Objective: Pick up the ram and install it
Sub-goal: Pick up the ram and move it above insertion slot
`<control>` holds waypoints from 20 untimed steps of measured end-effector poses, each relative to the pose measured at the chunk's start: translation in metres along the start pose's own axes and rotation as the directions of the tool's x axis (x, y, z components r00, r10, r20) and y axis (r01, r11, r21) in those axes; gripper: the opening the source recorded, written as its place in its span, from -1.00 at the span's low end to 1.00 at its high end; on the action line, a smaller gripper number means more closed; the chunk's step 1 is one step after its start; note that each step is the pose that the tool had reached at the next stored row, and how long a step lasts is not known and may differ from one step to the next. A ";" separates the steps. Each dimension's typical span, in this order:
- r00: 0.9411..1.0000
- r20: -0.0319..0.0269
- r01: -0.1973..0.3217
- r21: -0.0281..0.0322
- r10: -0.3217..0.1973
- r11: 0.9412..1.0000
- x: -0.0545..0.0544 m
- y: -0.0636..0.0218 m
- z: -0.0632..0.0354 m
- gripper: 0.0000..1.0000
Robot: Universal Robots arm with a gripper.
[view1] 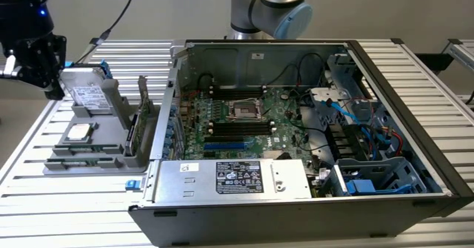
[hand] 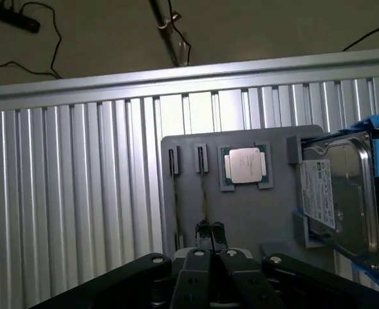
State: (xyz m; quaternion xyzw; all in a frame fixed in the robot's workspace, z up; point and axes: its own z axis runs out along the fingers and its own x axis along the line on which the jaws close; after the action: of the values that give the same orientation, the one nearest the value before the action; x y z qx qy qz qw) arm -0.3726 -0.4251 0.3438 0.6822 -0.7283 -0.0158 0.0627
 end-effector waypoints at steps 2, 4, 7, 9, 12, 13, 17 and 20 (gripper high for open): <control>0.999 -0.004 0.036 0.003 -0.036 0.999 0.000 -0.0001 0.0008 -0.80; 0.997 -0.008 0.072 0.005 -0.072 0.997 0.000 -0.0001 0.0015 -0.80; 0.992 -0.014 0.126 0.009 -0.126 0.992 0.000 -0.0003 0.0026 -0.80; 0.987 -0.019 0.162 0.011 -0.162 0.987 0.000 -0.0004 0.0035 -0.80; 0.984 -0.021 0.180 0.012 -0.179 0.984 0.000 0.0000 0.0037 -0.80; 0.984 -0.021 0.180 0.012 -0.180 0.984 0.000 0.0000 0.0037 -0.80; 0.984 -0.021 0.180 0.012 -0.180 0.984 0.000 0.0000 0.0037 -0.76; 0.984 -0.021 0.180 0.012 -0.179 0.984 0.000 0.0000 0.0037 -0.65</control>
State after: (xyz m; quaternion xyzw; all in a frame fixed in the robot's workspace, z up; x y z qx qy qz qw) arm -0.3731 -0.4251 0.3401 0.7456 -0.6633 -0.0097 0.0635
